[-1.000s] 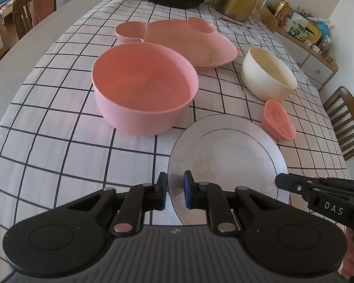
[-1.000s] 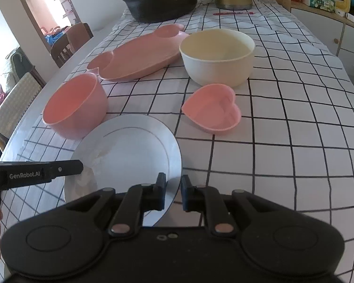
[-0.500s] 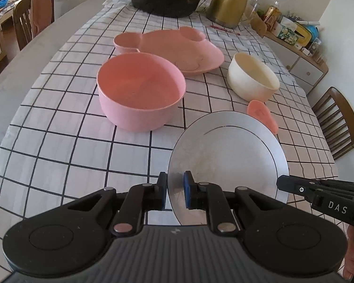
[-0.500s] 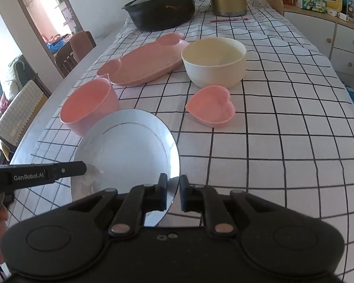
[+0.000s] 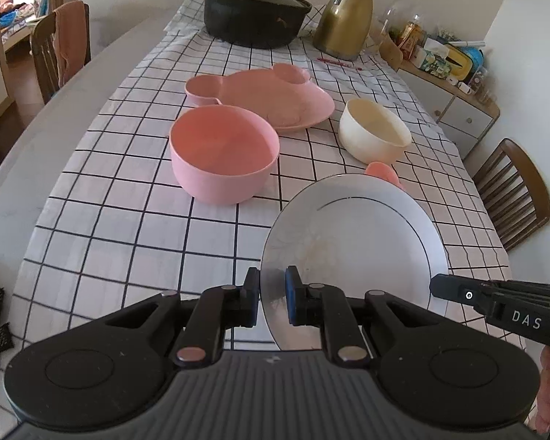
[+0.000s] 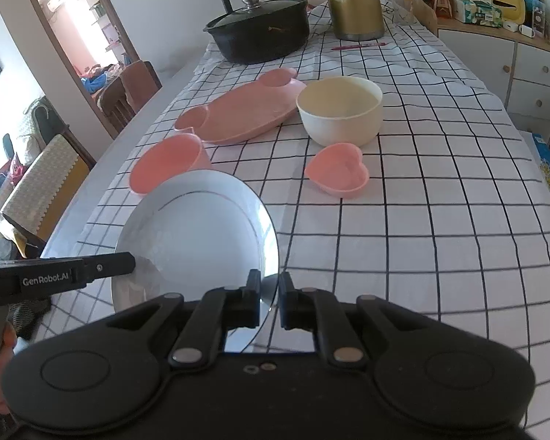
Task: Organize plates and bowls
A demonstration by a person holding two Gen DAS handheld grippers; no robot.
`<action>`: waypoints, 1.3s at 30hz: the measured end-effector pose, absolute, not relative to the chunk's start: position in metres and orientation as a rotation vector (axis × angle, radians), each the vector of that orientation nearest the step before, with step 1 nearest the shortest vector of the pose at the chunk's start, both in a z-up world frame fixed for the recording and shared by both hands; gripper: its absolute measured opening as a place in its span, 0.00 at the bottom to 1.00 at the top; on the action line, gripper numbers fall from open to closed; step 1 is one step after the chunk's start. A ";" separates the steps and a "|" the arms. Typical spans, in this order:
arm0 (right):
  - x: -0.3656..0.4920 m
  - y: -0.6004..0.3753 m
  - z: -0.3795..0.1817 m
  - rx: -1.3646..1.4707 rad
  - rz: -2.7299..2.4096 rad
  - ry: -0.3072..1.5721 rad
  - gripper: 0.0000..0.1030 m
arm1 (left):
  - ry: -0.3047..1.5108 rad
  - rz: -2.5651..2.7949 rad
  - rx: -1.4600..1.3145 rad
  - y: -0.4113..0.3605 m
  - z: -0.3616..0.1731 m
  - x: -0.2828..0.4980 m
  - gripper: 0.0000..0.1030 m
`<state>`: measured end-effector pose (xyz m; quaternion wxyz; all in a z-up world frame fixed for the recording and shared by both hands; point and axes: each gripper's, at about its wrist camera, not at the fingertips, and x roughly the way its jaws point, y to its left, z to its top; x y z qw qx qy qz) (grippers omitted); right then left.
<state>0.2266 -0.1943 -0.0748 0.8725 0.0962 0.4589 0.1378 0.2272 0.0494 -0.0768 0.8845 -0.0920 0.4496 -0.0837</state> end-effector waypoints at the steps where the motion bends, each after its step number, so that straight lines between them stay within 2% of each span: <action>1: 0.223 -0.194 -0.073 0.202 0.288 0.957 0.08 | 0.934 -0.175 -0.193 0.050 -0.075 0.224 0.13; 26: 0.137 -0.186 -0.087 0.191 0.334 1.050 0.07 | 1.027 -0.160 -0.256 0.062 -0.106 0.119 0.13; 39: 0.115 -0.183 -0.096 0.188 0.343 1.083 0.06 | 1.057 -0.161 -0.268 0.066 -0.123 0.102 0.13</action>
